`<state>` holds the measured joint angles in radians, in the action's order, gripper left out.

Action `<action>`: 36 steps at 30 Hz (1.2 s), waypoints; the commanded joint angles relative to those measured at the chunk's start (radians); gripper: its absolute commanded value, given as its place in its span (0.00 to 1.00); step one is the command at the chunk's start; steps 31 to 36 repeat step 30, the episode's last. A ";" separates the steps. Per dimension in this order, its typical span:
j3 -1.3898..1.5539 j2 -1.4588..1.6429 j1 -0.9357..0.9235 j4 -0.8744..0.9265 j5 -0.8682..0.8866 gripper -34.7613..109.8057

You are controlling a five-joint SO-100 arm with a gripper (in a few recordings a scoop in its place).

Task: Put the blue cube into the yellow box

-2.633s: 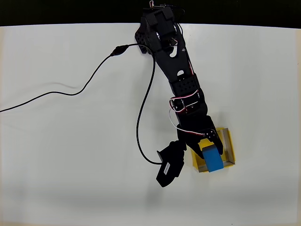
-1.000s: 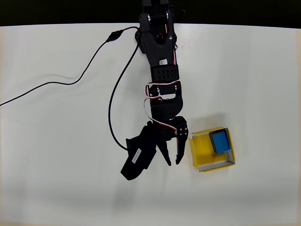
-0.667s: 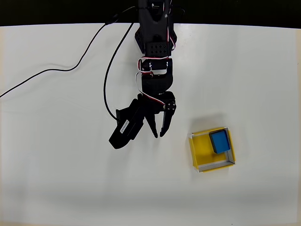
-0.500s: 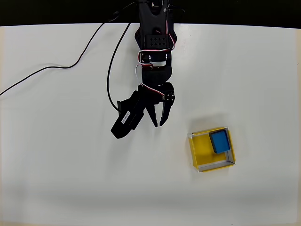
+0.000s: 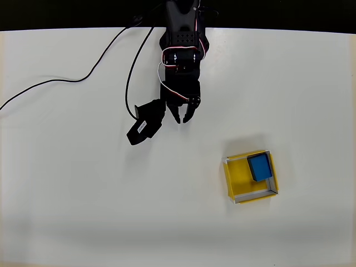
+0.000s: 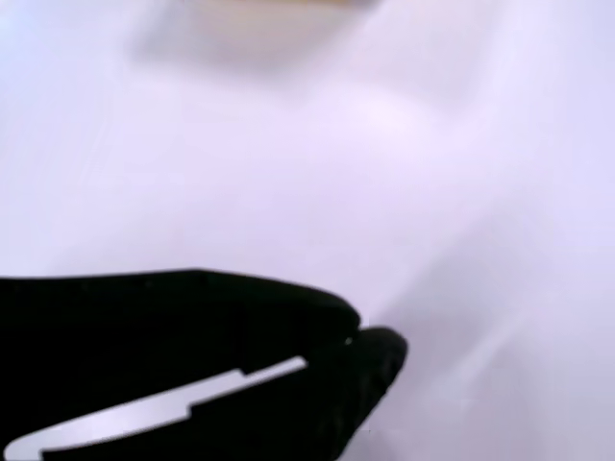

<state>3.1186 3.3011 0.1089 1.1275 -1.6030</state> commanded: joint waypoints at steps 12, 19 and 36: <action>0.026 0.040 -0.034 0.230 -0.005 0.24; 0.026 0.038 -0.034 0.230 -0.005 0.24; 0.026 0.037 -0.034 0.230 -0.005 0.24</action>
